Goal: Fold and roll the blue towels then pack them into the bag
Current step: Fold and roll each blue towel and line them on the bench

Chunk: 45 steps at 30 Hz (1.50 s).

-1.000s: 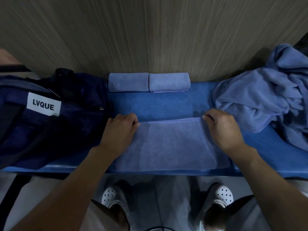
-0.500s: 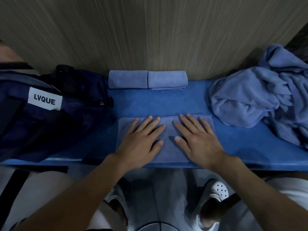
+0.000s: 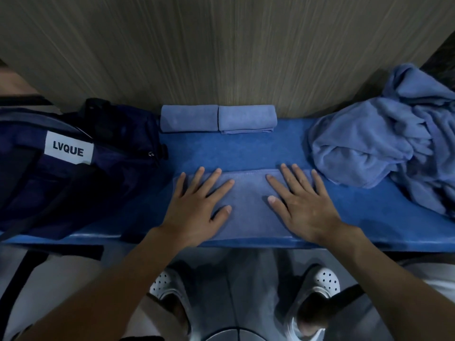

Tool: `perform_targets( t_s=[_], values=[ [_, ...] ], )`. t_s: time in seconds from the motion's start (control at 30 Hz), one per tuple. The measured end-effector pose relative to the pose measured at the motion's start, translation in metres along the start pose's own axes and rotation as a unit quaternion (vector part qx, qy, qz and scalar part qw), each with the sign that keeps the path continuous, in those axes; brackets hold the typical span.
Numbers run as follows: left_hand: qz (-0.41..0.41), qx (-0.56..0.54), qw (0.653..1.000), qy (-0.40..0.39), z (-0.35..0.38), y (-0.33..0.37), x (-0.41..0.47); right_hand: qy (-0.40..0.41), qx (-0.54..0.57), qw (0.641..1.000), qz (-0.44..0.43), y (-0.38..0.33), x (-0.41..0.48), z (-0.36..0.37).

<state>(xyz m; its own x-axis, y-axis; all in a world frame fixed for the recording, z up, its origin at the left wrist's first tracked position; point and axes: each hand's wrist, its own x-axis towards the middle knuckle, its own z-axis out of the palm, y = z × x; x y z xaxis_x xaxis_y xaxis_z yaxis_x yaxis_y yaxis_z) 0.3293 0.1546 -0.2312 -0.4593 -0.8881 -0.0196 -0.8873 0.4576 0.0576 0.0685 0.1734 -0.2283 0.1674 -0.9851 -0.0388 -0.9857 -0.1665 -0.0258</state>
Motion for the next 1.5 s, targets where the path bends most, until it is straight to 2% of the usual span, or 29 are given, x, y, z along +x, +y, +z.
perform_targets(
  t_s=[0.2,0.37,0.43,0.5,0.57,0.6,0.73,0.9,1.07,1.13,1.3,1.4,1.47,1.5],
  values=[
    [0.011,0.012,1.000,-0.012,0.002,-0.013,0.001,-0.021,0.015,1.000,0.015,0.011,0.002,0.005],
    [0.019,-0.005,1.000,0.023,-0.005,0.004,0.001,-0.028,0.015,0.999,0.013,0.006,0.000,0.000],
    [0.046,-0.015,0.998,0.030,-0.005,0.013,0.000,0.010,0.027,0.999,0.022,0.004,-0.001,-0.004],
    [0.053,-0.012,0.998,0.011,0.000,0.014,0.000,0.084,0.030,0.995,0.049,0.003,-0.003,-0.012],
    [0.044,-0.007,0.999,-0.008,0.004,0.009,0.002,0.167,0.043,0.980,0.097,0.010,-0.005,-0.018],
    [0.039,-0.009,0.999,-0.009,0.003,0.005,0.005,0.176,0.071,0.974,0.124,0.014,-0.007,-0.020],
    [0.020,-0.008,1.000,-0.001,-0.001,0.002,0.012,0.068,0.155,0.966,0.195,0.024,-0.010,-0.019],
    [0.082,-0.029,0.996,0.038,-0.008,0.021,0.018,0.031,0.241,0.940,0.241,0.025,0.000,-0.020],
    [0.098,-0.024,0.995,-0.022,-0.005,0.035,0.024,-0.020,0.271,0.917,0.293,0.021,0.003,-0.028],
    [0.097,-0.028,0.994,-0.033,-0.003,0.036,0.028,-0.004,0.297,0.912,0.283,0.018,0.003,-0.028],
    [0.103,-0.034,0.994,-0.017,-0.004,0.038,0.036,0.098,0.389,0.892,0.209,0.017,0.002,-0.032],
    [0.098,-0.126,0.982,0.098,-0.007,0.050,0.043,0.149,0.427,0.876,0.171,0.008,0.000,-0.035],
    [0.026,-0.287,0.942,0.175,-0.015,0.059,0.050,0.158,0.445,0.871,0.135,-0.002,-0.002,-0.036],
    [-0.025,-0.378,0.910,0.167,-0.021,0.064,0.053,0.158,0.446,0.874,0.113,-0.009,-0.002,-0.035]
  ],
)
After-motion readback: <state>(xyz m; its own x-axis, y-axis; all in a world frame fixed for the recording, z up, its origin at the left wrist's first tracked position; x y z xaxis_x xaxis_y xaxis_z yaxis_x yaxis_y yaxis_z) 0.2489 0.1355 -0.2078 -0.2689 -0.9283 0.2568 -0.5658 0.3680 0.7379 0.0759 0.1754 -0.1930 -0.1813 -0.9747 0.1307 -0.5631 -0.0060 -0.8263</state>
